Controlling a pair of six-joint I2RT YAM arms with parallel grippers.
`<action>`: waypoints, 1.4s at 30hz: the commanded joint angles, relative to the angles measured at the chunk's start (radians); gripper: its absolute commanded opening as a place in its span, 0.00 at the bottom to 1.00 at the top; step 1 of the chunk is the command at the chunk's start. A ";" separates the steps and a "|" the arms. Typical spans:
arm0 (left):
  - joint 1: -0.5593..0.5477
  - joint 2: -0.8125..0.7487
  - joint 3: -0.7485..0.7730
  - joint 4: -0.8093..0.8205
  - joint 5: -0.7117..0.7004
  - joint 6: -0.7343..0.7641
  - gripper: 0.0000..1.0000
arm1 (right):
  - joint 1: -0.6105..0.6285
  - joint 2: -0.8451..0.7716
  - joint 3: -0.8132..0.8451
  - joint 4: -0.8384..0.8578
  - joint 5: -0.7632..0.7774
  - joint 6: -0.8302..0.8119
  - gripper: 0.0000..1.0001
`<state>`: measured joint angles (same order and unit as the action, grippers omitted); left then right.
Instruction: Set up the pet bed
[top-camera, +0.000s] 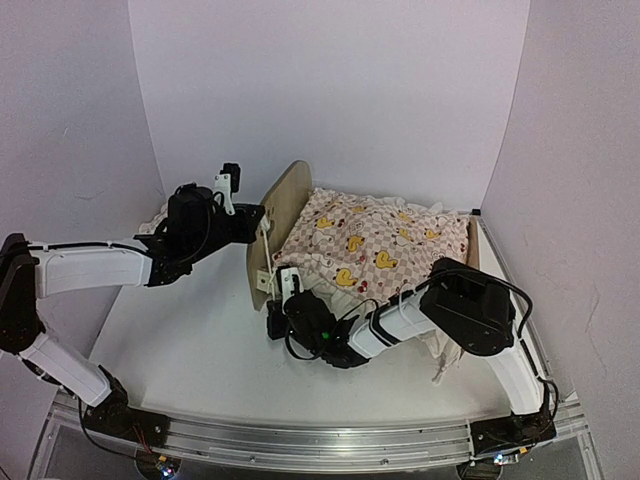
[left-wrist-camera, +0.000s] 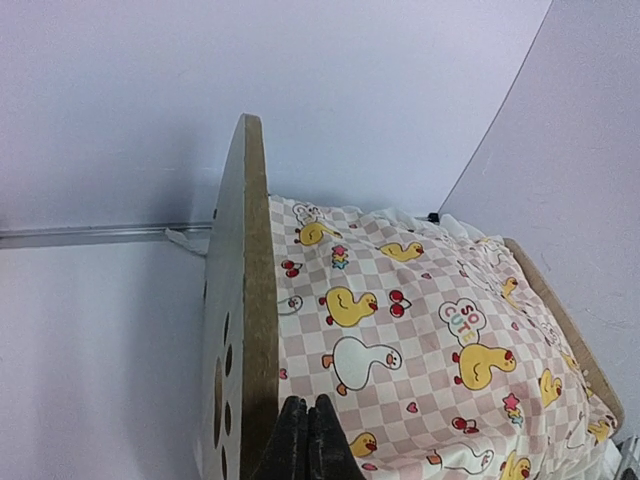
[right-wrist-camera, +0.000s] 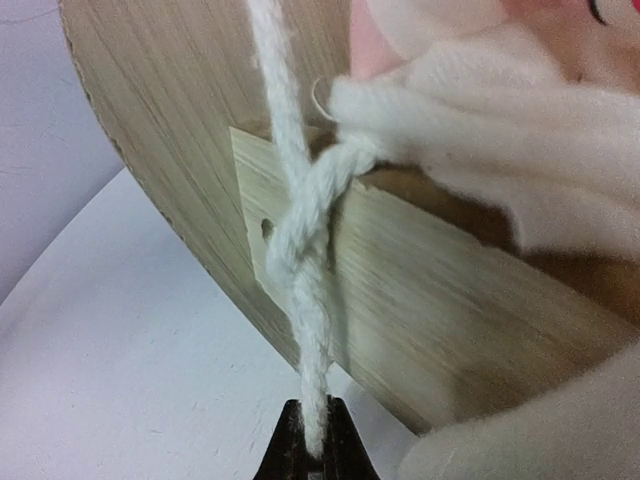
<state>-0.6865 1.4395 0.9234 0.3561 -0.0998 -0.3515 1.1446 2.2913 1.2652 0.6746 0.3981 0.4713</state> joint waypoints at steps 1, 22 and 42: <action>0.008 -0.005 0.146 0.196 -0.101 0.119 0.00 | 0.026 0.035 0.012 -0.149 0.081 0.016 0.00; 0.013 -0.443 -0.261 -0.118 0.011 -0.056 0.63 | 0.030 -0.456 -0.167 -0.460 -0.320 -0.065 0.78; 0.016 -0.505 -0.443 -0.121 0.209 -0.289 0.73 | -0.301 -0.289 0.400 -0.757 -0.696 -0.160 0.73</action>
<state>-0.6743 0.9882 0.4980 0.2012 0.0704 -0.6029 0.8989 1.9087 1.5570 -0.0757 -0.1249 0.3641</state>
